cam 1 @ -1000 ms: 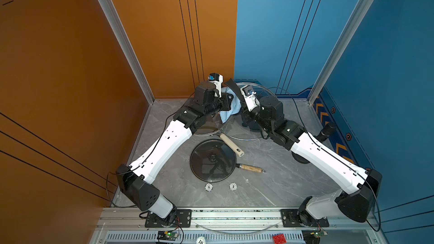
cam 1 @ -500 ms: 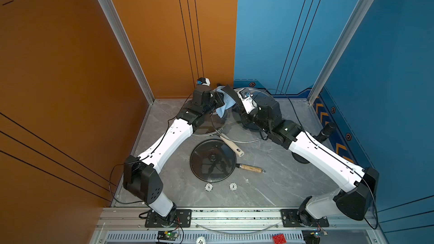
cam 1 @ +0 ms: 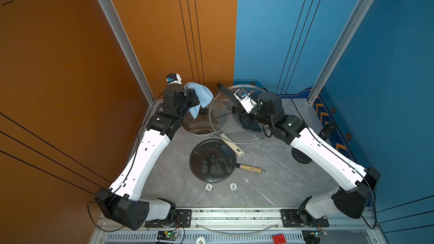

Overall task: Wipe the pot lid with a cloth
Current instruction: Wipe the pot lid.

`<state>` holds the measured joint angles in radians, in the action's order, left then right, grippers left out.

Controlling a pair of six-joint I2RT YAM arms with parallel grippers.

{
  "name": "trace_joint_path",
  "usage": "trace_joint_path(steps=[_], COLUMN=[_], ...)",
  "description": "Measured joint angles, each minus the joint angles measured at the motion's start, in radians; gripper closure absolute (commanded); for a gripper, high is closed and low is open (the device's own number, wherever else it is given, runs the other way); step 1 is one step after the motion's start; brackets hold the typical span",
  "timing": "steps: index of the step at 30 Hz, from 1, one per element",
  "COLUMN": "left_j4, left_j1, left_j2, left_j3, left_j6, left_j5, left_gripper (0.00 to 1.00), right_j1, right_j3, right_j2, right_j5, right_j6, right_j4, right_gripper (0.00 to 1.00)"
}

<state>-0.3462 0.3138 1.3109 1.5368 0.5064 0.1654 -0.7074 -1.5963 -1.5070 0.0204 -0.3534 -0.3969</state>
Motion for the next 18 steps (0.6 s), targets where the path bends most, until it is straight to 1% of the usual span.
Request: trace_joint_path(steps=[3,7,10,14,18], left_j4=[-0.002,0.014,0.019,0.019,0.003], left_j1=[-0.002,0.025,0.065,0.105,0.143], left_j2=[-0.034,-0.032,0.019,0.122,0.232], left_j3=[0.059,0.084,0.100,0.130,0.206], left_j6=[-0.054,-0.107,-0.145,-0.175,-0.212], left_j5=[-0.057,-0.159,-0.245,-0.359,-0.491], left_gripper=[0.76,0.76,0.76,0.76,0.75], right_j1=[-0.021,-0.066,-0.104,-0.152,-0.185], right_j3=[-0.022,-0.023,-0.024,-0.041,-0.068], right_j2=[-0.041,-0.086,-0.111,-0.122,-0.122], right_j5=[-0.043,-0.074,-0.077,-0.067,-0.054], right_j6=[-0.084,-0.177,-0.252,-0.348,-0.416], right_j4=[-0.041,-0.089,-0.118,-0.147,-0.152], right_gripper=[0.94,0.94,0.94,0.95,0.95])
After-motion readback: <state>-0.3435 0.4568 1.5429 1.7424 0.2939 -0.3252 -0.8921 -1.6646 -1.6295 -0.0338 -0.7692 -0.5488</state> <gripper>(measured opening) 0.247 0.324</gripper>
